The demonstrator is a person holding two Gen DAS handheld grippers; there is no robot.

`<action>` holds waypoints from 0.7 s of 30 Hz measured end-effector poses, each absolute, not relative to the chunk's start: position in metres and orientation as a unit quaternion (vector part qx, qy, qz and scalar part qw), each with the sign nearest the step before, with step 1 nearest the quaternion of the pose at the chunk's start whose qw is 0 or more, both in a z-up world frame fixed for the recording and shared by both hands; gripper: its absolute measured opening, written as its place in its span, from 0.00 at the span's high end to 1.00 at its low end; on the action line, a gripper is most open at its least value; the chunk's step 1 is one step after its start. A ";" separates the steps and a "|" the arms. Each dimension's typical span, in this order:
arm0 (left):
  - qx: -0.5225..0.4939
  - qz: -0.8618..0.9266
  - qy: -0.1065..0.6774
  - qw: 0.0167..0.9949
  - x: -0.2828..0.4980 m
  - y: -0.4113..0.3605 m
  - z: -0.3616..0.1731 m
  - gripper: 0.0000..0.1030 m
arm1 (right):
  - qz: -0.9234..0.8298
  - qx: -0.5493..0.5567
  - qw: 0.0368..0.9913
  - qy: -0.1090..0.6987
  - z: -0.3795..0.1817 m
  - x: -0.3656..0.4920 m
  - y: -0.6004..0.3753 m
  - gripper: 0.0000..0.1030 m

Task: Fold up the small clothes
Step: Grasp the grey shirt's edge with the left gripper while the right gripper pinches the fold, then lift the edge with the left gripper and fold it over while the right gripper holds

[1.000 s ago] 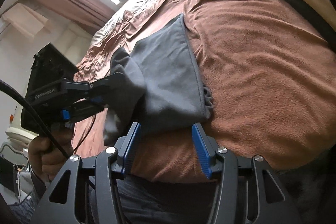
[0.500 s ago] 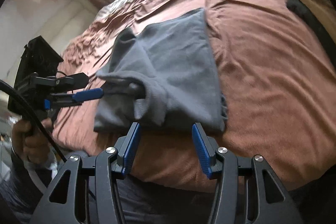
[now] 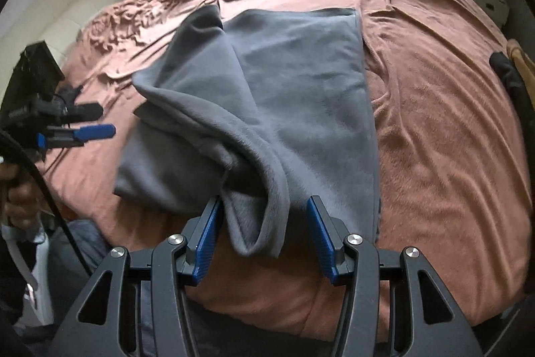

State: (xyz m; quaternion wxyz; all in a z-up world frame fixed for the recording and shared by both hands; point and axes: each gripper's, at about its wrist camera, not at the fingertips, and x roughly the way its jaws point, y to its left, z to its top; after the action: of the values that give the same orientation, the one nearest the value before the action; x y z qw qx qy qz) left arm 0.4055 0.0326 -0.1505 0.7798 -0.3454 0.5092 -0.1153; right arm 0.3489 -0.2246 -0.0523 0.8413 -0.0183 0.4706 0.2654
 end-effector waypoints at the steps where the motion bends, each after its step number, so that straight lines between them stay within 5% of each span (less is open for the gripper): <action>1: -0.344 -0.110 0.507 0.783 0.410 0.036 -0.153 0.26 | 0.260 -0.019 0.844 0.469 -0.052 0.350 -0.224 0.52; 8: -0.354 -0.081 0.499 0.787 0.434 0.054 -0.172 0.26 | 0.242 -0.018 0.862 0.444 -0.042 0.346 -0.229 0.84; 13: -0.353 -0.047 0.480 0.802 0.448 0.074 -0.174 0.28 | 0.243 -0.007 0.867 0.436 -0.046 0.342 -0.236 0.93; 15: -0.358 -0.038 0.473 0.804 0.456 0.082 -0.174 0.48 | 0.246 -0.006 0.867 0.434 -0.047 0.341 -0.238 0.94; 17: -0.361 -0.035 0.473 0.803 0.463 0.086 -0.170 0.84 | 0.248 0.001 0.867 0.432 -0.049 0.340 -0.244 0.95; 21: -0.339 -0.047 0.458 0.821 0.479 0.082 -0.146 0.94 | 0.254 0.034 0.863 0.436 -0.056 0.343 -0.259 0.95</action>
State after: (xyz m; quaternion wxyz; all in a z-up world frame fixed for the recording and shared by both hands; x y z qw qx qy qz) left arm 0.4794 0.0822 -0.1460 0.8207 -0.3387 0.4576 -0.0473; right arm 0.3434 -0.2591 -0.0558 0.8628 0.0338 0.4357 0.2544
